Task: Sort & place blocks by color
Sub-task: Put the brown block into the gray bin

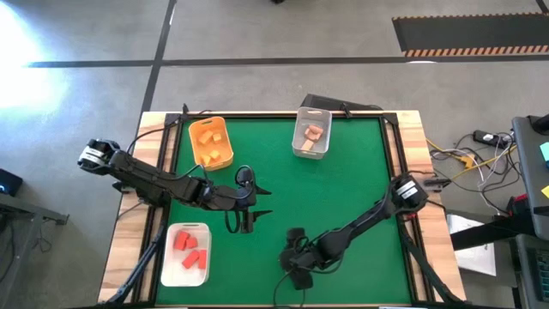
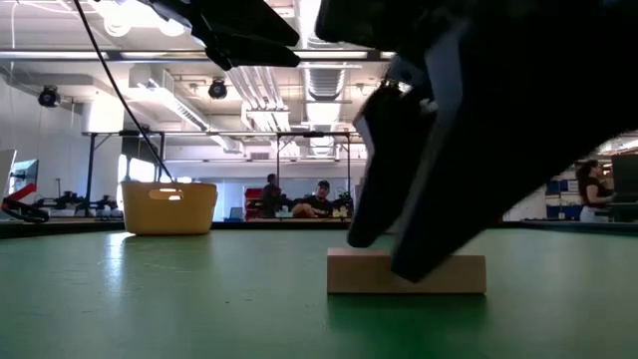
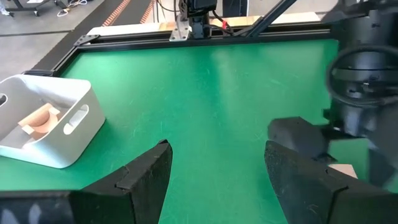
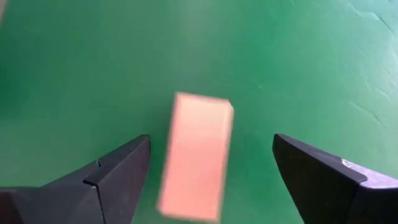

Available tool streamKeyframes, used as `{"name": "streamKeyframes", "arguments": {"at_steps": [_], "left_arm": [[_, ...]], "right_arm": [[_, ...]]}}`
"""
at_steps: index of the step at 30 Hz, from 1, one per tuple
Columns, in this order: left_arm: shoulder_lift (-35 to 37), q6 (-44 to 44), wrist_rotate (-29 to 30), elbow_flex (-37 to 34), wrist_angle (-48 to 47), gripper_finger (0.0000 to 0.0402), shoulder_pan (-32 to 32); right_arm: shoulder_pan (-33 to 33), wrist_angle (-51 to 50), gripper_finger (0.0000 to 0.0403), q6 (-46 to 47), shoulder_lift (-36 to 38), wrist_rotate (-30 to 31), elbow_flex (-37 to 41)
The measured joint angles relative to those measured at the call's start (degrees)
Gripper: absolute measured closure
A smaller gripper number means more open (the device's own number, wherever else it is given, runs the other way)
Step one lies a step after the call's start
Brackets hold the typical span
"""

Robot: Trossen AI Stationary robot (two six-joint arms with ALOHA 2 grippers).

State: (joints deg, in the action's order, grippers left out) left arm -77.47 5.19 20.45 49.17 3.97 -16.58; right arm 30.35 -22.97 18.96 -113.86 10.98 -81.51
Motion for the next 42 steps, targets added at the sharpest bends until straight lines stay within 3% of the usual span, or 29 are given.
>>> {"name": "streamKeyframes", "arguments": {"at_steps": [14, 24, 32, 39, 42], "left_arm": [[0.0, -0.1, 0.0, 0.0, -0.3, 0.0162, 0.0], [0.0, -0.1, 0.0, 0.0, -0.3, 0.0162, 0.0], [0.0, -0.1, 0.0, 0.0, -0.3, 0.0162, 0.0], [0.0, -0.1, 0.0, 0.0, -0.3, 0.0162, 0.0], [0.0, -0.1, 0.0, 0.0, -0.2, 0.0162, 0.0]], "right_arm": [[-1.3, -4.6, 0.0087, 4.3, -2.5, 0.0, -2.7], [-1.7, -9.1, 0.0198, 3.7, -2.4, 6.9, -2.6], [-1.9, -9.1, 0.0287, 2.1, -2.4, 7.5, -2.6], [-2.0, -9.5, 0.0290, 0.5, -1.9, 7.5, -2.5], [-2.6, -14.4, 0.0290, -0.6, 0.3, 7.8, -2.2]]}}
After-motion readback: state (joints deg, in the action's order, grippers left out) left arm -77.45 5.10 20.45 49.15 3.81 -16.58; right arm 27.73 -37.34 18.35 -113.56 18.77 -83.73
